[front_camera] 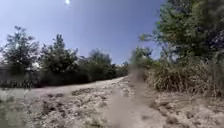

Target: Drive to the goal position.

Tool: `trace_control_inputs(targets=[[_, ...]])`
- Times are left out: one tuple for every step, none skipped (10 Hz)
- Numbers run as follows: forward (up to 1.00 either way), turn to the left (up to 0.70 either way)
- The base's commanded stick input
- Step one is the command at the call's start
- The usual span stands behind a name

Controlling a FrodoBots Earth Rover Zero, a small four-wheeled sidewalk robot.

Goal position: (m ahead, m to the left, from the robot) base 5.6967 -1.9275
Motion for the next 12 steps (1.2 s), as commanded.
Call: trace_control_inputs(targets=[[0.45, 0.02], [0.45, 0.02], [0.45, 0.02], [0.45, 0.02], [0.45, 0.02], [0.45, 0.02], [0.45, 0.02], [0.45, 0.02], [0.45, 0.02], [0.45, 0.02], [0.45, 0.02], [0.45, 0.02]])
